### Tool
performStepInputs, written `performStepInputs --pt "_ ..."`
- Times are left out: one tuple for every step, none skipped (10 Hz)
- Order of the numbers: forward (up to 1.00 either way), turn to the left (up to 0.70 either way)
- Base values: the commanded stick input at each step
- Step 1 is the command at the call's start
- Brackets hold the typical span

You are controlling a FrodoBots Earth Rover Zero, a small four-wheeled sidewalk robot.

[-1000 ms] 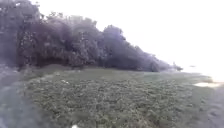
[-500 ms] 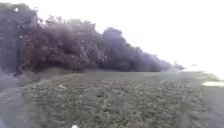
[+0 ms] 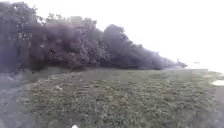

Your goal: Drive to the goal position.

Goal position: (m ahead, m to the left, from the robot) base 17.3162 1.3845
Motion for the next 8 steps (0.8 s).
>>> performStepInputs --pt "0.6 -0.15" --pt "0.6 -0.15" --pt "0.6 -0.15" --pt "0.6 -0.15" --pt "0.6 -0.15" --pt "0.6 -0.15" --pt "0.6 -0.15" --pt "0.6 -0.15"
